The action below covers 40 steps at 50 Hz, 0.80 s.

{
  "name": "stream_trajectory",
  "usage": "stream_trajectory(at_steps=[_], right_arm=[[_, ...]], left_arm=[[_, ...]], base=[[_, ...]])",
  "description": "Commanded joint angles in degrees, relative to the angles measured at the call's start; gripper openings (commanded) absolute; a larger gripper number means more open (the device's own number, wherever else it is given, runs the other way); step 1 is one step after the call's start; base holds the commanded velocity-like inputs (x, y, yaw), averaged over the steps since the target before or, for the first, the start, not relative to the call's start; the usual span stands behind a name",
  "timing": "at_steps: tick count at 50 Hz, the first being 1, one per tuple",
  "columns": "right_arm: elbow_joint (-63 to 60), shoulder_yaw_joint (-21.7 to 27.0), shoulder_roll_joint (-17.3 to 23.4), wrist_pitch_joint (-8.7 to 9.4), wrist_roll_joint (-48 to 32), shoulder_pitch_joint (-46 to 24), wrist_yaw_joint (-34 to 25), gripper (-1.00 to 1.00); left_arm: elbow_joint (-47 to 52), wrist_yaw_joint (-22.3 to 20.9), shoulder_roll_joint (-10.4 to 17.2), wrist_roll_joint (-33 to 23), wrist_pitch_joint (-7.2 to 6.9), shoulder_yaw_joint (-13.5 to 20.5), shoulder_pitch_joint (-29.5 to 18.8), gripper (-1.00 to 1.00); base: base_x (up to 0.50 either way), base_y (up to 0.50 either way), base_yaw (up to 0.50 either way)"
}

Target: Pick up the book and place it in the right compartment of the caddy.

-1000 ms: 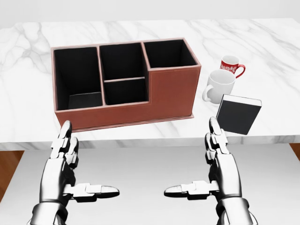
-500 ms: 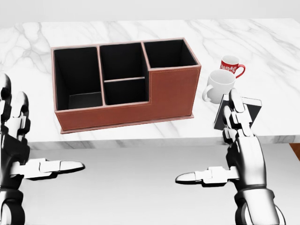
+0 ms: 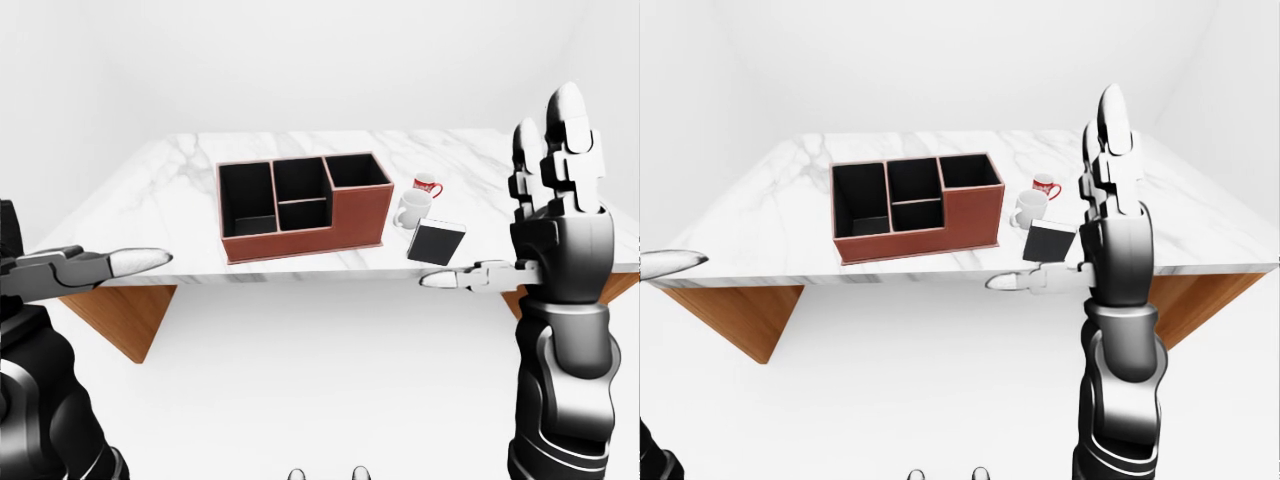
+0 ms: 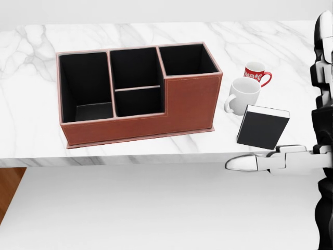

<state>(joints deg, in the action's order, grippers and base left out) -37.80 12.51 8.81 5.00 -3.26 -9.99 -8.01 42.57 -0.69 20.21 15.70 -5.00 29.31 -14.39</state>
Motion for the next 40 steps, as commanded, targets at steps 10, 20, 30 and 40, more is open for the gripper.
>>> stream_trajectory(at_steps=[10,20,30,40], right_arm=[[-3.9,3.0,3.0,0.00,0.1,-3.9,-1.0,1.00],[-3.9,3.2,3.3,0.00,0.2,-3.9,-1.4,1.00],[-4.0,2.8,2.9,0.00,-0.1,-3.2,-1.5,1.00],[-3.8,2.3,2.6,0.00,-1.1,-2.9,-2.0,1.00]], left_arm=[[1.4,0.4,2.8,1.7,0.00,3.5,-0.7,1.00],[2.5,0.7,2.8,3.0,0.00,4.2,-1.0,1.00],[2.4,1.0,2.6,3.1,0.00,4.0,-0.2,1.00],[2.4,1.2,2.4,3.2,0.00,3.9,-0.2,1.00]], base=[[-0.01,-0.33,0.00],[-0.02,-0.40,0.00],[-0.01,-0.37,0.00],[0.14,-0.06,0.00]])
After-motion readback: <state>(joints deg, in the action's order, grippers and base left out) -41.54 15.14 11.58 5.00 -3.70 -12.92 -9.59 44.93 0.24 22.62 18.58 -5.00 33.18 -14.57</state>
